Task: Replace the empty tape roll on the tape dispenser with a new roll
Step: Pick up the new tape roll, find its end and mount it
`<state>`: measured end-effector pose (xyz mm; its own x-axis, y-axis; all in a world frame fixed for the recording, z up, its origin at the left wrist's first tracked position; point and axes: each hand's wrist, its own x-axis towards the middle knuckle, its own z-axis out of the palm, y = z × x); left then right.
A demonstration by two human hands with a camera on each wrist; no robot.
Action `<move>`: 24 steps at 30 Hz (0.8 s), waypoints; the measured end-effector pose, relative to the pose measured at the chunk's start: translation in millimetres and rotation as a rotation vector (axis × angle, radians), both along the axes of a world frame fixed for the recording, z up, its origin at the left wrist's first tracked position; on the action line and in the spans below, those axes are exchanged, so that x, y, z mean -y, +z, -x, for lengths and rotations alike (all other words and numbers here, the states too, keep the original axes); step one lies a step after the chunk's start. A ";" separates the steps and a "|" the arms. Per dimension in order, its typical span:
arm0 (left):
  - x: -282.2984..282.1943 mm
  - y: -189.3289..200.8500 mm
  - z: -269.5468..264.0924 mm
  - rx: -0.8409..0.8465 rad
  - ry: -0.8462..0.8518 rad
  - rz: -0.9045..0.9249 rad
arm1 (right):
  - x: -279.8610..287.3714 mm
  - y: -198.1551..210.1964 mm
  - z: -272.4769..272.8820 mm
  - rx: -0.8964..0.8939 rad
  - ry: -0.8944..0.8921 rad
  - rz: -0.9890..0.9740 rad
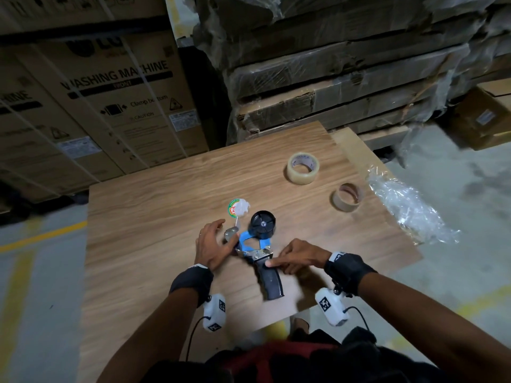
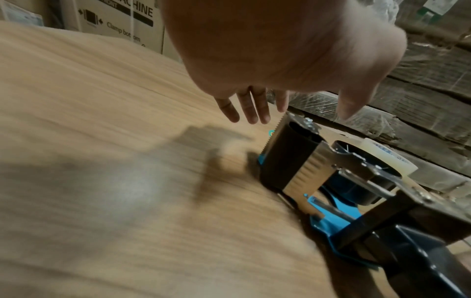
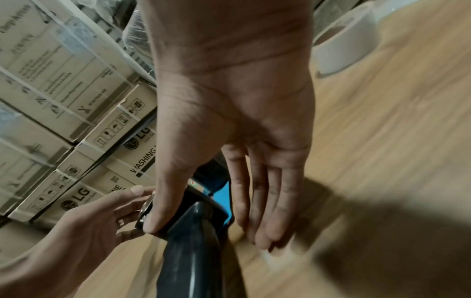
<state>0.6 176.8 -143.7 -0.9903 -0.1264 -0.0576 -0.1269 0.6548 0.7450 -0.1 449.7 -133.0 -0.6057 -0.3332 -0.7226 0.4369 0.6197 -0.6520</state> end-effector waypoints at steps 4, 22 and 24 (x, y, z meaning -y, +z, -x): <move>6.5 -5.5 -8.3 0.061 0.030 -0.135 | 20.6 -0.5 -23.8 0.099 -0.030 0.098; 28.0 -12.6 -40.7 0.173 0.093 -0.384 | 80.3 -20.9 -46.2 0.473 -0.602 0.518; 25.8 -9.2 -39.6 0.189 0.149 -0.452 | 84.2 -17.0 -43.7 0.421 -0.611 0.486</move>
<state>40.2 151.0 -152.9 -0.9303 -0.1868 -0.3156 -0.3544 0.2370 0.9045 43.6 365.4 -149.9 -0.4938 -0.3663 -0.7887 0.8640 -0.1040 -0.4927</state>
